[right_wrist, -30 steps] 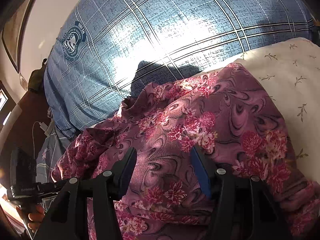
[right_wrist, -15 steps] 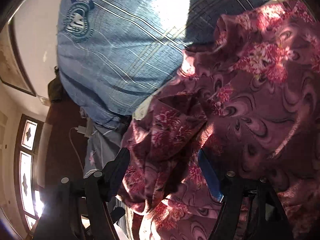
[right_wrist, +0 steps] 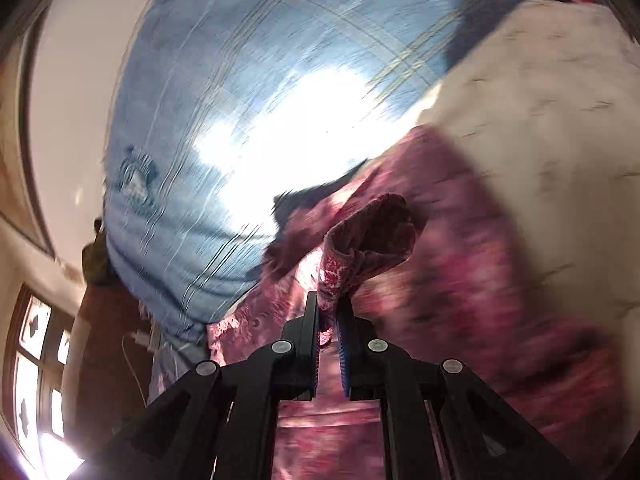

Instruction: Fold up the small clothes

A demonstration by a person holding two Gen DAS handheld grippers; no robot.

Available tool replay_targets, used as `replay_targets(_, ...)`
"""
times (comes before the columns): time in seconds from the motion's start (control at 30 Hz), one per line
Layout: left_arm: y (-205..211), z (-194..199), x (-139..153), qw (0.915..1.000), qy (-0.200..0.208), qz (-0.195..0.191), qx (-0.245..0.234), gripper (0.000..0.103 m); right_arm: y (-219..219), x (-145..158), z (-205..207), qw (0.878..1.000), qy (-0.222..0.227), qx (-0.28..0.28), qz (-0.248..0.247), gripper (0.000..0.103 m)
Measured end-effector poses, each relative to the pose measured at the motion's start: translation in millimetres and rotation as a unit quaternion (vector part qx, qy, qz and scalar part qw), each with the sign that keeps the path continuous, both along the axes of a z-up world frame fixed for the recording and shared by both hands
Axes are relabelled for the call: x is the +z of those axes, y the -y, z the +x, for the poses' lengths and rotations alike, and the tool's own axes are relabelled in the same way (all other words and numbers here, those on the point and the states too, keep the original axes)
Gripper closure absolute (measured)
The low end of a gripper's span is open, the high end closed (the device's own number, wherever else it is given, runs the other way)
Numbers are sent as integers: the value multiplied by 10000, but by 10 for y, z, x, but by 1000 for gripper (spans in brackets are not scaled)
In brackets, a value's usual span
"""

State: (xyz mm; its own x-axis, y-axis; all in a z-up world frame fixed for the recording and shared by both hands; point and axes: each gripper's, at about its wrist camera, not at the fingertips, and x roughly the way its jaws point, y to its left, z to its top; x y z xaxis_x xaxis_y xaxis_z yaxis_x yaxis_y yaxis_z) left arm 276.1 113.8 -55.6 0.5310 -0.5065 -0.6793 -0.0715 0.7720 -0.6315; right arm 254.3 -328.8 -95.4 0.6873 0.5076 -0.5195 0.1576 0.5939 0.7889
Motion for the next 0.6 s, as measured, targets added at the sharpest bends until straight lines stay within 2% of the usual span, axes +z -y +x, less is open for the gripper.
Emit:
replay_targets(0.1, 20, 111, -4, 9997, -92, -162, 154, 48, 35, -12, 38, 9999, -10, 73, 78, 95)
replay_targets(0.23, -8, 160, 78, 9991, -4, -214, 370, 48, 94, 356, 36, 9968, 773, 34, 196, 96)
replay_targets(0.3, -31, 170, 86, 9989, 35, -228, 414, 48, 211, 456, 42, 9951, 957, -104, 235, 96)
replay_targets(0.37, -34, 211, 36, 9987, -46, -266, 425, 48, 292, 400, 66, 9966, 807, -144, 116, 96)
replay_targets(0.5, -50, 328, -64, 9972, -171, -324, 646, 50, 365, 79, 64, 9994, 342, -61, 85, 96)
replay_targets(0.57, -125, 367, 18, 9957, 14, -287, 877, 83, 319, 70, 70, 9995, 309, -15, 111, 96)
replay_targets(0.6, -168, 380, 70, 9949, 80, -312, 956, 83, 293, 128, 84, 9990, 421, 42, 129, 96)
